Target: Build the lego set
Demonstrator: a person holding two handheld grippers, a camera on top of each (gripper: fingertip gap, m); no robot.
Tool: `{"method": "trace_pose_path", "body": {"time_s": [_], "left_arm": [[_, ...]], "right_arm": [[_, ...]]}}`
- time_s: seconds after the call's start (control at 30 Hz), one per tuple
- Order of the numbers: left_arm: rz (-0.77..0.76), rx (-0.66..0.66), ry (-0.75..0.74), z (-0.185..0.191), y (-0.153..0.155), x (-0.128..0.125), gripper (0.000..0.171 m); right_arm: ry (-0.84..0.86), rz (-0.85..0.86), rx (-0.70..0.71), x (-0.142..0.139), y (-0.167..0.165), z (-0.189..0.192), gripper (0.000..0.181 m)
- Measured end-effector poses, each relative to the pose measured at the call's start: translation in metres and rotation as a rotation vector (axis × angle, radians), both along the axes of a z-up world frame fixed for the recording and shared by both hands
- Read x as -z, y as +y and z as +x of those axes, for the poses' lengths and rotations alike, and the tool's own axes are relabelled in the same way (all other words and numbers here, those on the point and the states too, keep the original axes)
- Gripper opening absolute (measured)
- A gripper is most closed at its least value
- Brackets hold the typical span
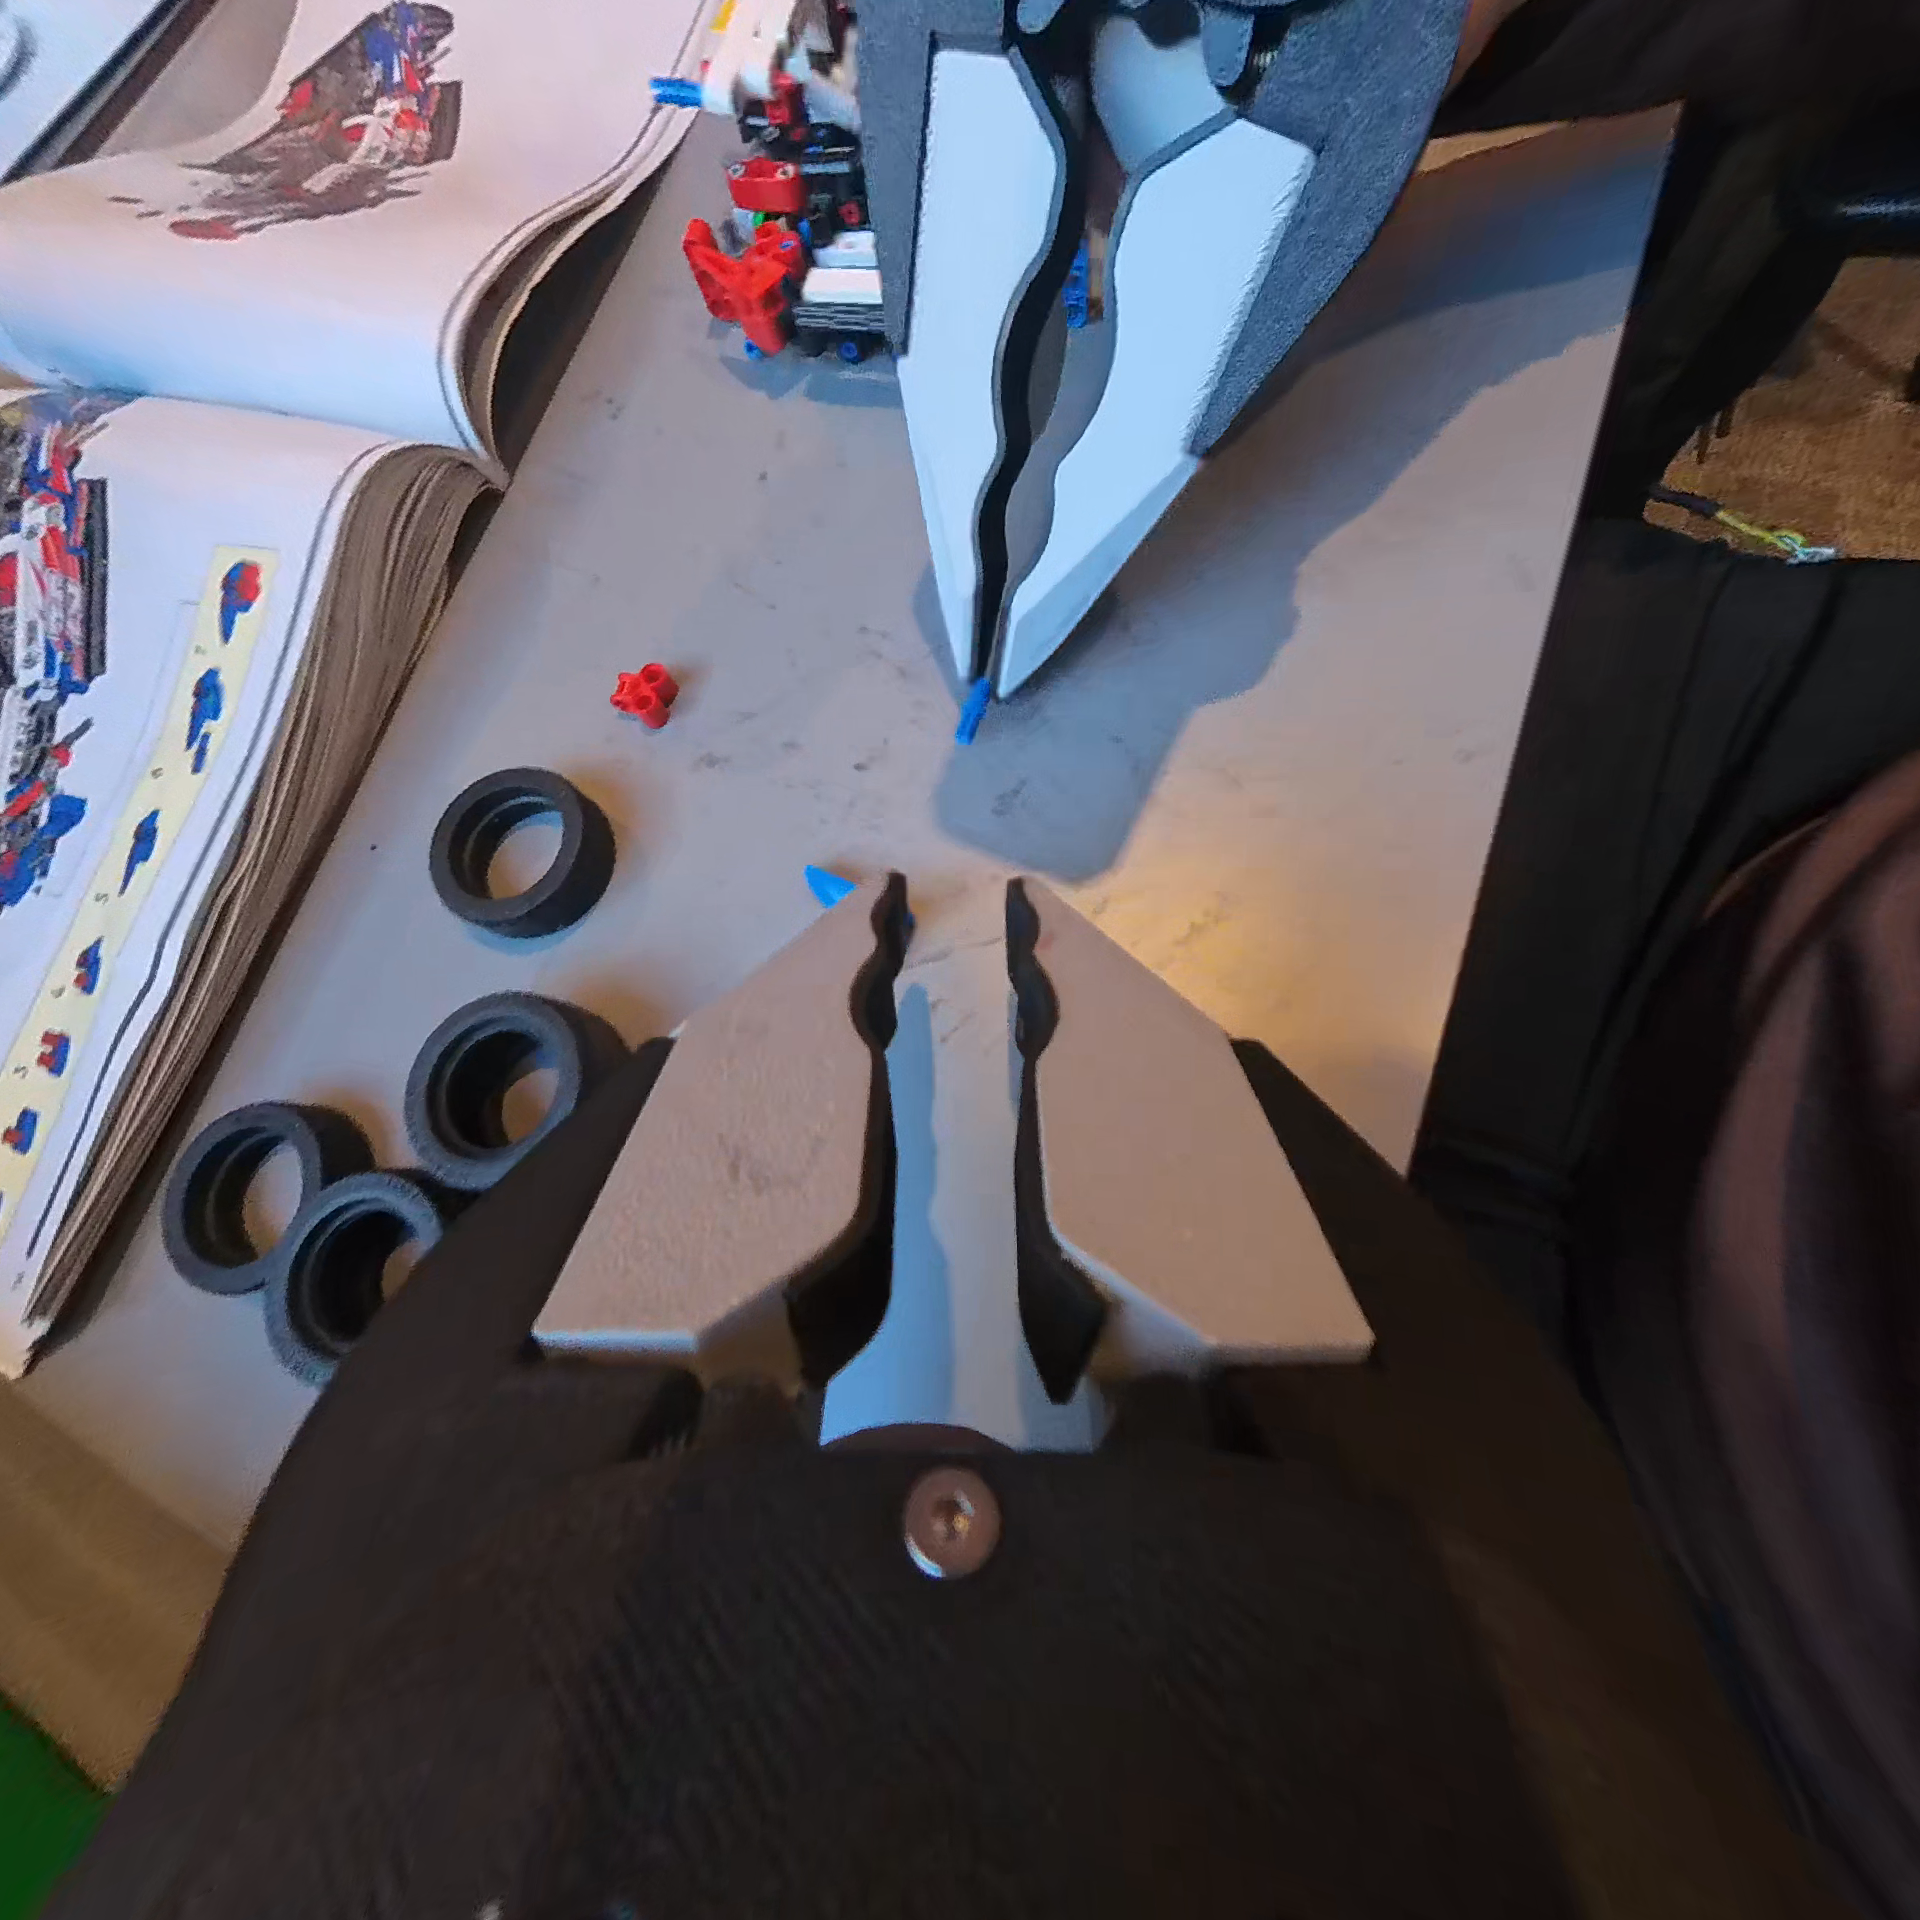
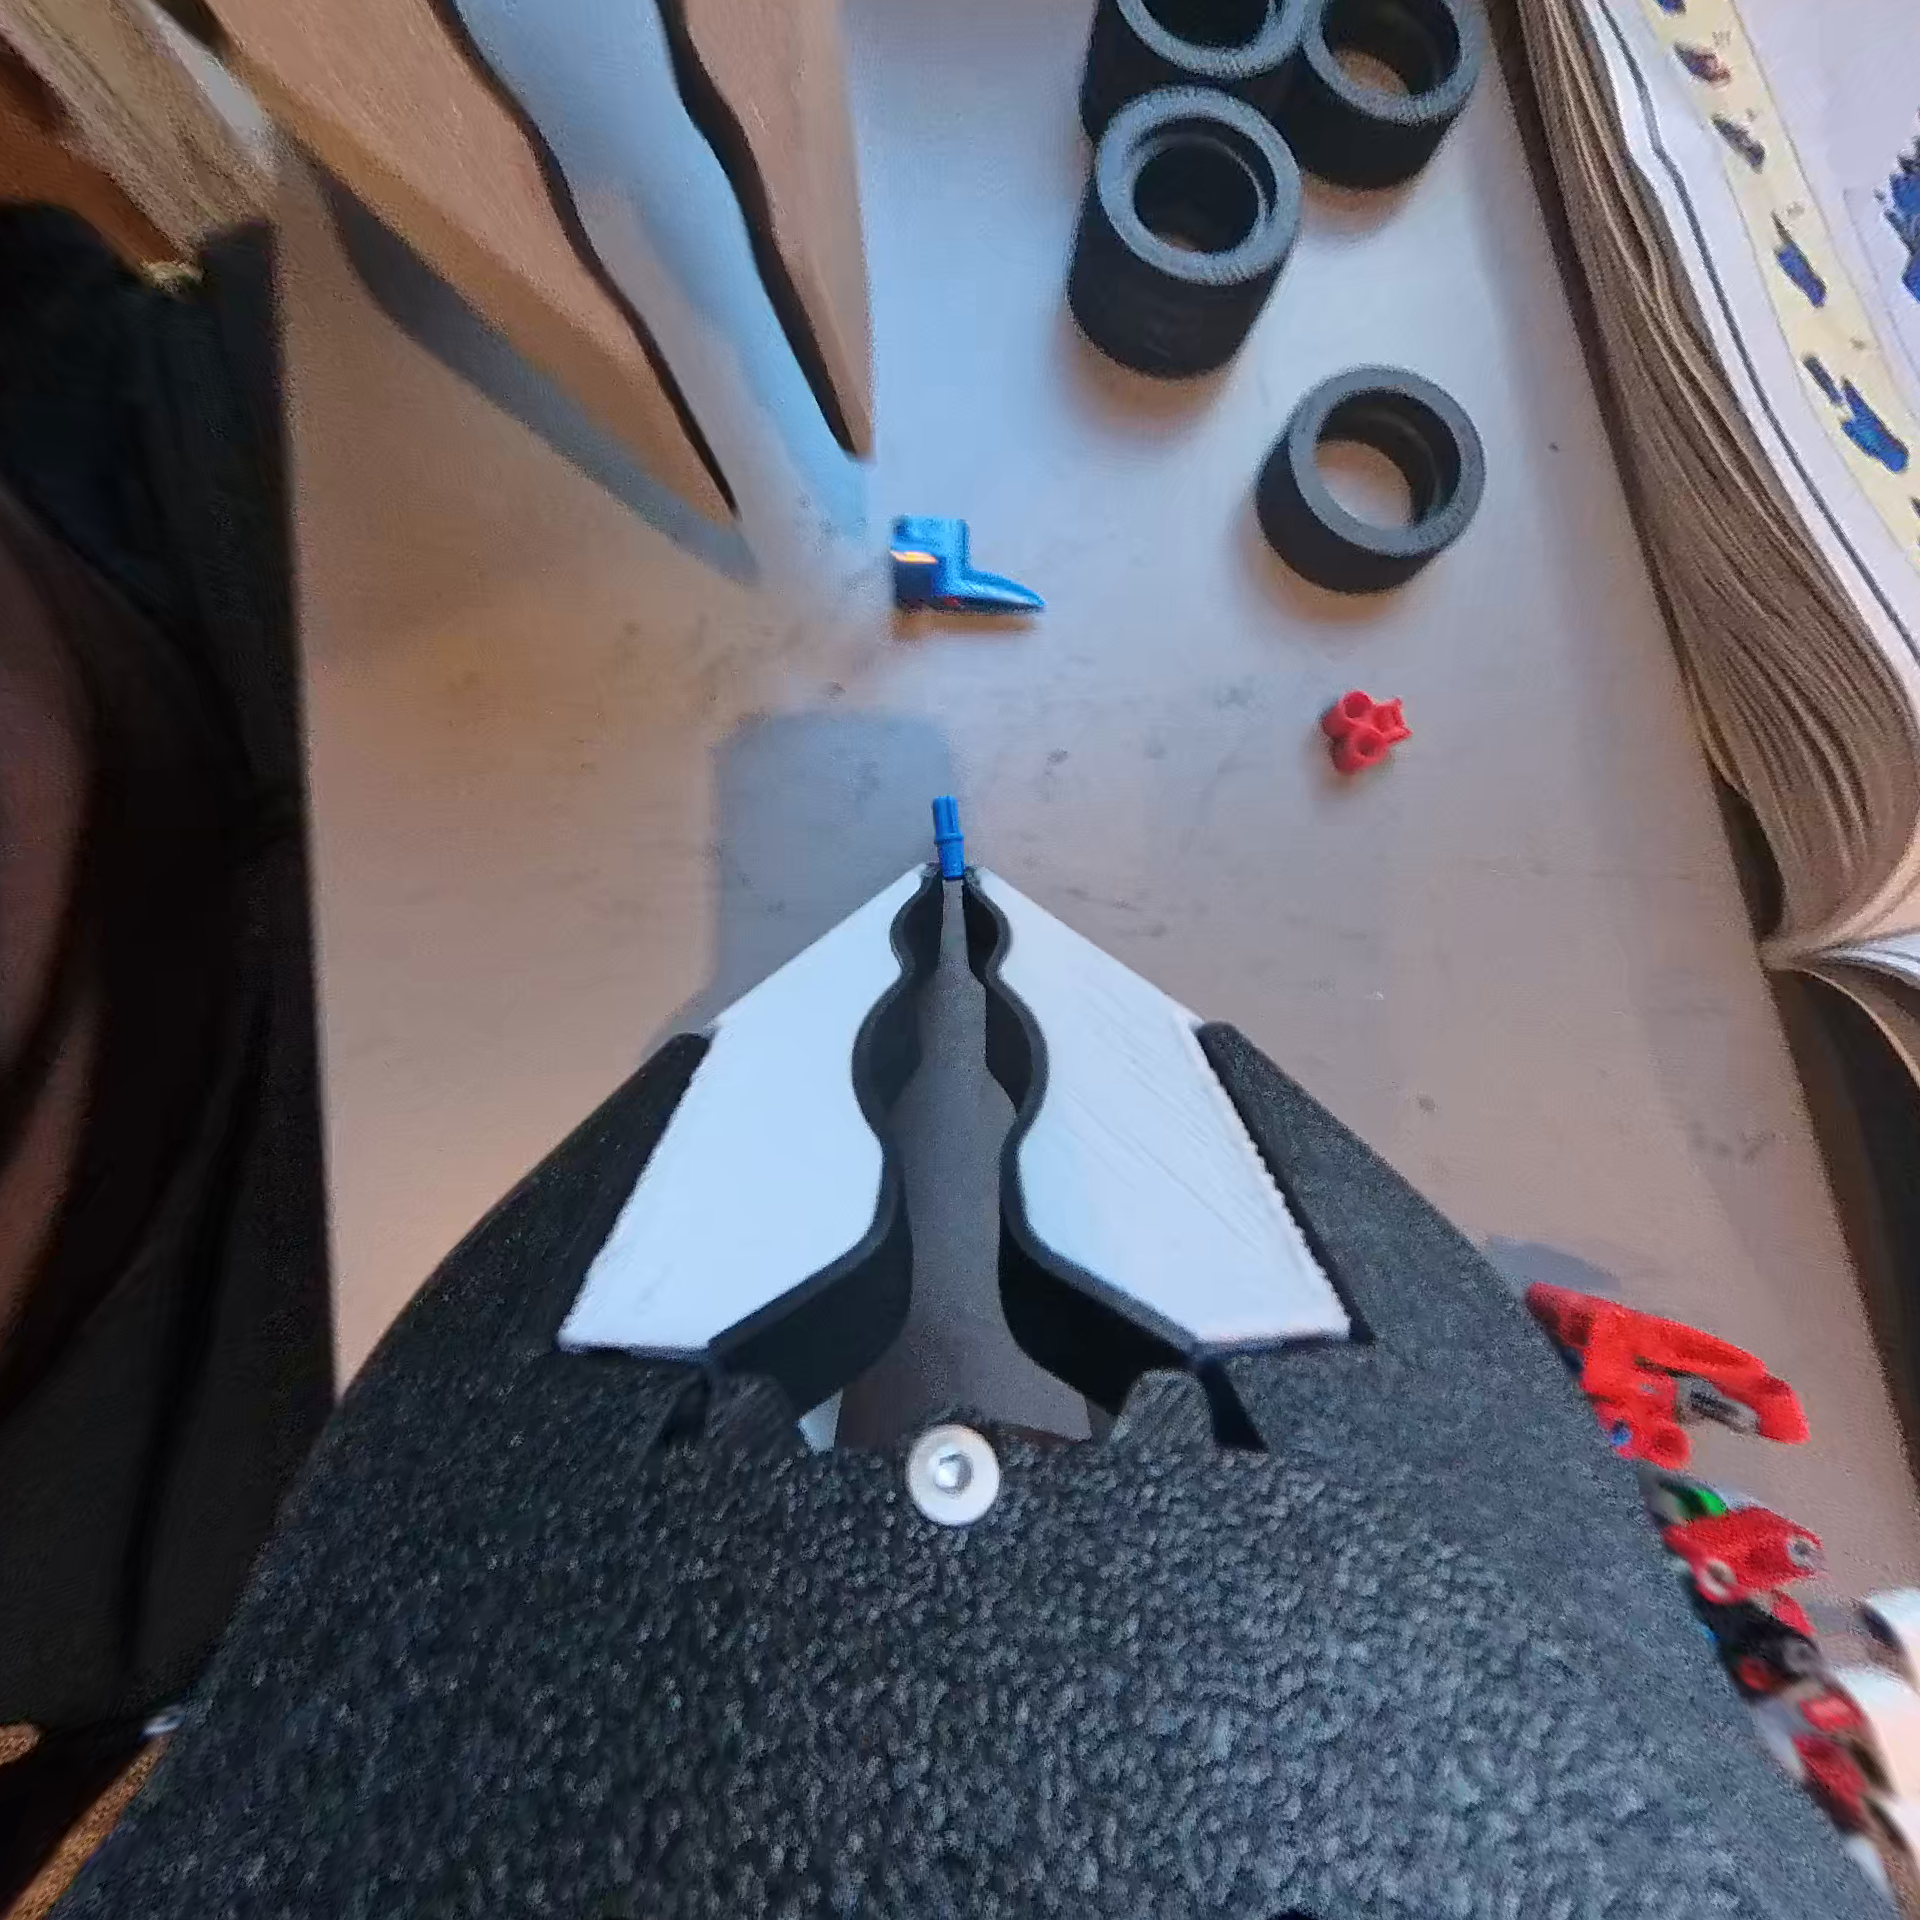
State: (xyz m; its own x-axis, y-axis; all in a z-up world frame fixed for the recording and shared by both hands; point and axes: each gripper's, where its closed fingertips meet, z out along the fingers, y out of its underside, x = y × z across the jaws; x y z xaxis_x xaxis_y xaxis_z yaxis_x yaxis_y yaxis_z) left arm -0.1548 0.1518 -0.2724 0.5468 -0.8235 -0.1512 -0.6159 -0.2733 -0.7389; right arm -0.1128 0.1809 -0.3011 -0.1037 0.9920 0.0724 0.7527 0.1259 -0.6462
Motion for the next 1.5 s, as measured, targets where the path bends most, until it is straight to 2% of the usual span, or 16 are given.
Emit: {"method": "trace_pose_path", "body": {"time_s": [0.27, 0.53, 0.67, 0.83, 1.03, 1.1, 1.37, 1.5], "left_arm": [[0.127, 0.086, 0.085, 0.027, -0.008, 0.007, 0.014], [0.198, 0.121, 0.075, 0.034, -0.013, 0.004, 0.002], [0.288, 0.092, 0.023, 0.031, -0.007, -0.008, 0.002], [0.422, 0.086, -0.073, 0.028, -0.005, -0.031, 0.002], [0.425, 0.095, -0.118, 0.026, -0.007, -0.033, 0.002], [0.414, 0.100, -0.119, 0.026, -0.008, -0.032, 0.002], [0.453, 0.063, -0.122, 0.022, -0.004, -0.037, 0.002], [0.454, 0.051, -0.111, 0.020, -0.002, -0.036, 0.002]], "right_arm": [[0.095, -0.124, -0.075, -0.019, -0.040, -0.010, 0.003], [0.134, -0.179, -0.064, -0.024, -0.043, -0.012, 0.003], [0.221, -0.236, -0.034, -0.035, -0.037, -0.015, 0.004], [0.355, -0.444, 0.021, -0.057, -0.033, -0.017, 0.011], [0.396, -0.509, 0.014, -0.067, -0.039, -0.023, 0.007], [0.405, -0.525, 0.023, -0.068, -0.039, -0.025, 0.000], [0.421, -0.559, 0.055, -0.068, -0.031, -0.025, 0.006], [0.429, -0.592, 0.048, -0.068, -0.033, -0.027, 0.000]]}}
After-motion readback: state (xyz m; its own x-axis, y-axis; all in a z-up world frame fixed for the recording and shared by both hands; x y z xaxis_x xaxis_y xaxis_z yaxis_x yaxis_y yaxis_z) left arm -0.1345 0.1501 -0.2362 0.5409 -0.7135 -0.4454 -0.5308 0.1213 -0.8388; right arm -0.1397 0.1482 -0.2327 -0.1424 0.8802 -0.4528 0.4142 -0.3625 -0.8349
